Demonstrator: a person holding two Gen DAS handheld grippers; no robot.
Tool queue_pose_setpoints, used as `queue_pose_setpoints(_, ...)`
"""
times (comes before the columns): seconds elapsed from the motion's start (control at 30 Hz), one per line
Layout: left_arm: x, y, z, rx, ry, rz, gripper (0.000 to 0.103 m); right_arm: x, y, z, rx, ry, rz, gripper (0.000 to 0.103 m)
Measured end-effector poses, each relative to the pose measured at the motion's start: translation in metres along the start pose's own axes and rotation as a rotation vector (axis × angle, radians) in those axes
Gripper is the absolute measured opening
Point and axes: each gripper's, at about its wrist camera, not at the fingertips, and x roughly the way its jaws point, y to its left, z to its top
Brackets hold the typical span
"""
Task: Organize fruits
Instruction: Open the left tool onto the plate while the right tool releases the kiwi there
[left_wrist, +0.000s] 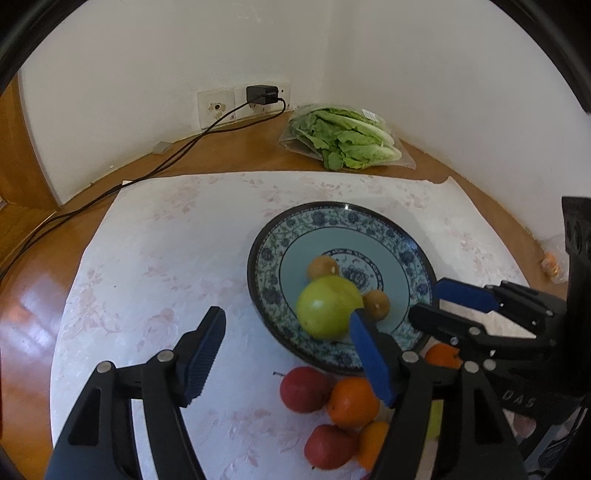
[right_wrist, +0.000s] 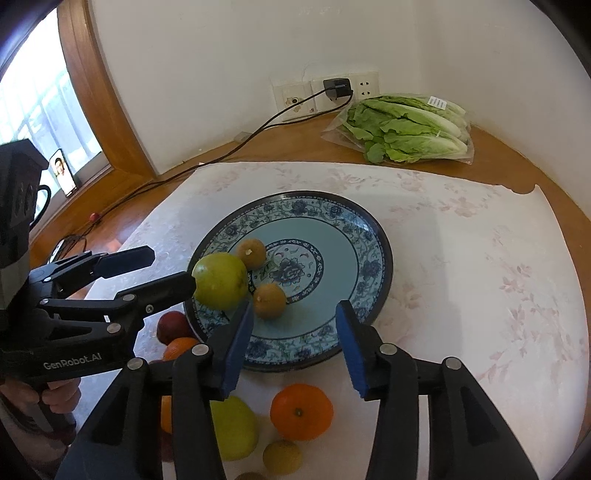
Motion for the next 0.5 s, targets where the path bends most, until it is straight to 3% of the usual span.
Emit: queue_pose_setpoints(0.5, -0.021, 0.007, -0.018, -0.021, 0.027, -0.023, 0.074, -0.039, -0.003, -0.020, 0.032, -0.022, -0.035, 0.050)
